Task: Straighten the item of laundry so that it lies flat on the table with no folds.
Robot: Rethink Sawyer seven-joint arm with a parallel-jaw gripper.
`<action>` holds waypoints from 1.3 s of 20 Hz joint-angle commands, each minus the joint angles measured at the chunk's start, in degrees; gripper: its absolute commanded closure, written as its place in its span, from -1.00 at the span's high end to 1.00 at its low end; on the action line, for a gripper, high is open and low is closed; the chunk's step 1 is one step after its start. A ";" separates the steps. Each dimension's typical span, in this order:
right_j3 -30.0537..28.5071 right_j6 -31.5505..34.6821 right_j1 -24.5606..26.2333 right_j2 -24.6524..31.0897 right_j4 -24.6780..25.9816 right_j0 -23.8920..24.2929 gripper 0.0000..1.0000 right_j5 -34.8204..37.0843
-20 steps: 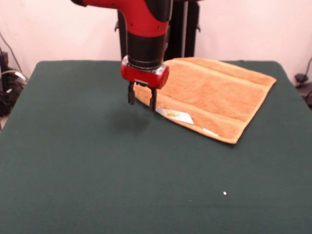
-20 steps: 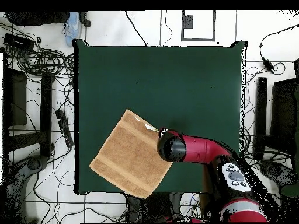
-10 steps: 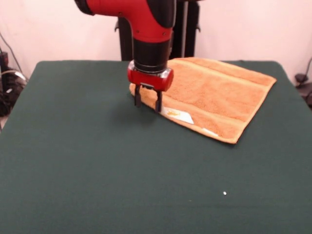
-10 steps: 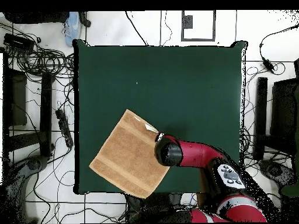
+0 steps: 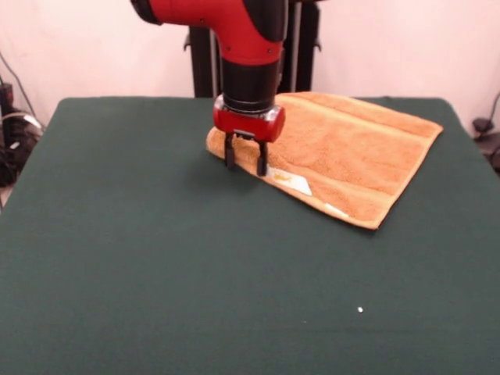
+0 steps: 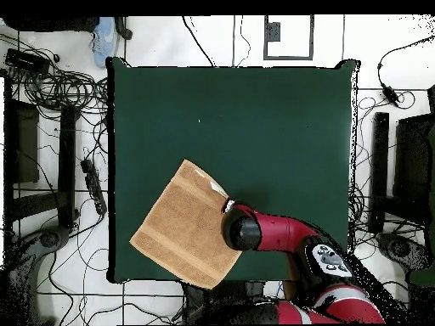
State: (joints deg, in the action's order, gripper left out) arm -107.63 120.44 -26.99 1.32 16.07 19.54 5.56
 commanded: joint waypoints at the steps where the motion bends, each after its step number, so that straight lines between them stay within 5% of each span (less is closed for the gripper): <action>1: -4.75 9.88 2.84 7.22 -3.46 -2.27 1.00 -2.03; 8: -5.19 8.51 1.08 6.80 -3.87 -1.89 1.00 -0.17; 18: -10.59 13.70 -3.03 1.56 -7.33 -8.34 1.00 -3.12; 26: -7.88 9.82 -4.06 -0.36 -7.22 -9.80 1.00 -1.11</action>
State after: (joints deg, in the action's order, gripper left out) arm -115.42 120.44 -30.75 0.08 12.50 12.15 3.98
